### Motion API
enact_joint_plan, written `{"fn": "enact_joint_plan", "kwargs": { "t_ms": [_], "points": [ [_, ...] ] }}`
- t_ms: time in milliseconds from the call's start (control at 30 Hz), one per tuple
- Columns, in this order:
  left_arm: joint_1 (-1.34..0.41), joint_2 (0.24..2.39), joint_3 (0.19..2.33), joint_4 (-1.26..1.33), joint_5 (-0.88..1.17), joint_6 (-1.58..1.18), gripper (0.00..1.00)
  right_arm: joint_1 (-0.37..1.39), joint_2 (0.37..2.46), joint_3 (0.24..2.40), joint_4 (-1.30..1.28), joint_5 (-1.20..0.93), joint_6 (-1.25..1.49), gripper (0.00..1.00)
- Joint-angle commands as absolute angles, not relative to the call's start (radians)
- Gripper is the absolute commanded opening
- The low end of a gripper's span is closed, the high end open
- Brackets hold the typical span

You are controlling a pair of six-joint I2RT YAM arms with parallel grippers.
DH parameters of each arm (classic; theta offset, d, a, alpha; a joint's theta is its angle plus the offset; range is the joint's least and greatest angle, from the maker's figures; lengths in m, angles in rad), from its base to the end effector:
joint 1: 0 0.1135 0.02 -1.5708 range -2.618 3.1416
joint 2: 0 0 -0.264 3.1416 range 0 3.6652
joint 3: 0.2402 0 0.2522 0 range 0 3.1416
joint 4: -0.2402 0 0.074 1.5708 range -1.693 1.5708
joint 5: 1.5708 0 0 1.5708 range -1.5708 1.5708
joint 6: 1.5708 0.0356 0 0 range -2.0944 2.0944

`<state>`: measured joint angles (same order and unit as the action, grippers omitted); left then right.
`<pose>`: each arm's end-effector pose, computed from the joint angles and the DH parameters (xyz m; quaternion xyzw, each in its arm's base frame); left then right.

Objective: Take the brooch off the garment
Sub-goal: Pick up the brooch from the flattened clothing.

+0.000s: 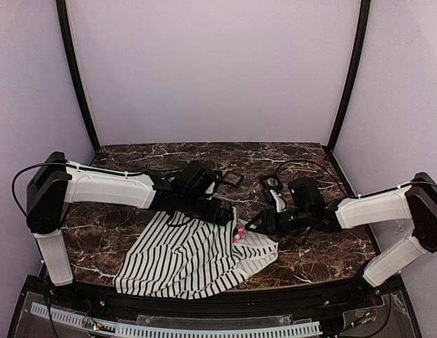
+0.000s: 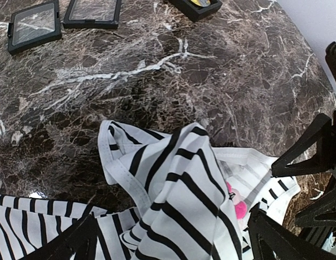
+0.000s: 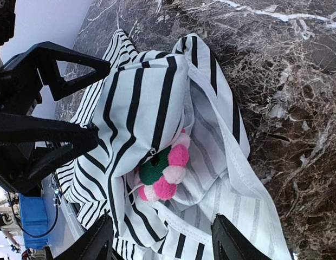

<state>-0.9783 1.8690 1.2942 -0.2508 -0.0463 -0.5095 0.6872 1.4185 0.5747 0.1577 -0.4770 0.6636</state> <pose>0.2304 -0.3393 0.2025 0.2081 0.9076 -0.2306 0.2824 0.1978 0.1835 0.1644 -0.1115 0.8769 0.4267 0.1911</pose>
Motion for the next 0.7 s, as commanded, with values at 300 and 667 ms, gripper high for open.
{"fn": "enact_joint_plan", "kwargs": {
  "t_ms": [300, 667],
  "points": [
    [-0.977, 1.888, 1.303, -0.27, -0.059, -0.508, 0.63, 0.721, 1.578, 0.607, 0.328, -0.508, 0.734, 0.46],
    [-0.977, 1.888, 1.29, -0.243, -0.027, -0.522, 0.33, 0.728, 1.649, 0.639, 0.391, -0.523, 0.759, 0.4]
  ]
}}
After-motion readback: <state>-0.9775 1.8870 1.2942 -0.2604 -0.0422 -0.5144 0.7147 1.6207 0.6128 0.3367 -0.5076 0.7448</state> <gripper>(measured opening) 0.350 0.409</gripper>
